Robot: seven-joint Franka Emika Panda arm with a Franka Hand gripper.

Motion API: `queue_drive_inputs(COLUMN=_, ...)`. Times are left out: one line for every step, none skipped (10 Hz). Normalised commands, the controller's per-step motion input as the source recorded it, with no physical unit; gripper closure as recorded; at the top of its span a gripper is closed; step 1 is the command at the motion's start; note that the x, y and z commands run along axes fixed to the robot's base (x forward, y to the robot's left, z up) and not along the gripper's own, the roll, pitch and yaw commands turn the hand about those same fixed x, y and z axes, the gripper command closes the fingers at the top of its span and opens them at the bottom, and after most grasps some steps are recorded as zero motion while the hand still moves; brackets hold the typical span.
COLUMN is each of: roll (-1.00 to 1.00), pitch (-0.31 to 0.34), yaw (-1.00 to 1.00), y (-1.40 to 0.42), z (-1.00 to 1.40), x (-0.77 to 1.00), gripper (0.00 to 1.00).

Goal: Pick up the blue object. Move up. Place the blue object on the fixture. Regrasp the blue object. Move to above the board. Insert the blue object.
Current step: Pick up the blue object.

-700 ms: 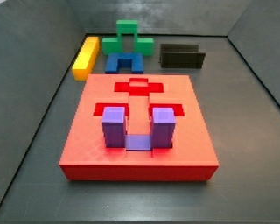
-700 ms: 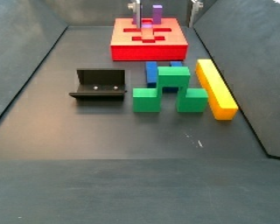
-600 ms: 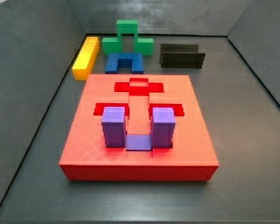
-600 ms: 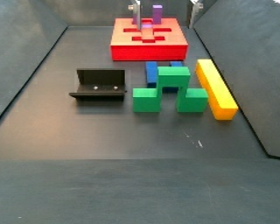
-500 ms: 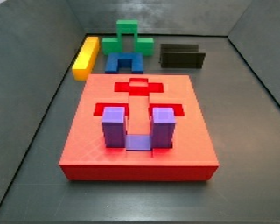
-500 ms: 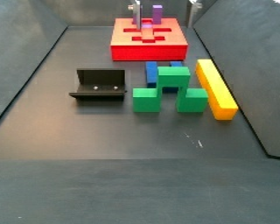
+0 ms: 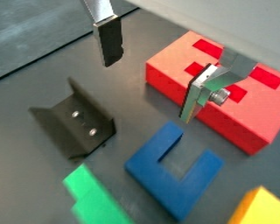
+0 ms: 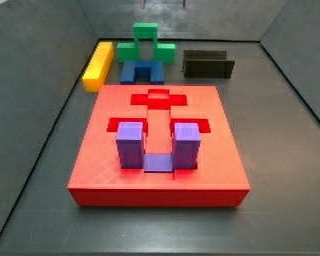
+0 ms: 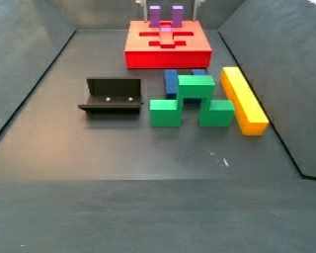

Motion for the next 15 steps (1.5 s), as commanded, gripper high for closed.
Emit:
queue_drive_inputs(roll=0.00, pitch=-0.127, yaw=0.08, y=-0.26, z=-0.54, x=0.04, gripper=0.00)
queue_drive_inputs(roll=-0.05, pitch=-0.246, yaw=0.13, y=-0.11, z=-0.67, x=0.00, gripper=0.00)
queue_drive_inputs(roll=-0.10, pitch=-0.269, yaw=0.12, y=-0.10, z=-0.59, x=0.00, gripper=0.00)
queue_drive_inputs(roll=-0.18, pitch=-0.267, yaw=0.05, y=-0.12, z=-0.45, x=-0.03, gripper=0.00)
queue_drive_inputs(roll=-0.19, pitch=-0.273, yaw=0.03, y=-0.16, z=-0.41, x=0.00, gripper=0.00)
queue_drive_inputs(roll=-0.08, pitch=-0.224, yaw=0.02, y=-0.24, z=-0.39, x=0.00, gripper=0.00)
queue_drive_inputs(roll=0.00, pitch=-0.177, yaw=0.00, y=-0.21, z=-0.36, x=0.03, gripper=0.00)
queue_drive_inputs(roll=0.00, pitch=-0.181, yaw=-0.05, y=-0.07, z=-0.47, x=0.00, gripper=0.00)
queue_drive_inputs(roll=0.00, pitch=-0.217, yaw=-0.04, y=-0.03, z=-0.60, x=0.00, gripper=0.00)
queue_drive_inputs(roll=-0.01, pitch=-0.219, yaw=-0.03, y=-0.02, z=-0.59, x=0.00, gripper=0.00)
queue_drive_inputs(roll=0.00, pitch=-0.210, yaw=0.00, y=-0.08, z=-0.53, x=0.00, gripper=0.00)
queue_drive_inputs(roll=0.00, pitch=-0.166, yaw=0.00, y=-0.12, z=-0.41, x=0.01, gripper=0.00)
queue_drive_inputs(roll=0.00, pitch=-0.144, yaw=0.00, y=-0.08, z=-0.35, x=0.00, gripper=0.00)
queue_drive_inputs(roll=0.00, pitch=-0.116, yaw=0.00, y=-0.05, z=-0.27, x=0.00, gripper=0.00)
queue_drive_inputs(roll=0.00, pitch=-0.120, yaw=0.00, y=-0.07, z=-0.27, x=0.00, gripper=0.00)
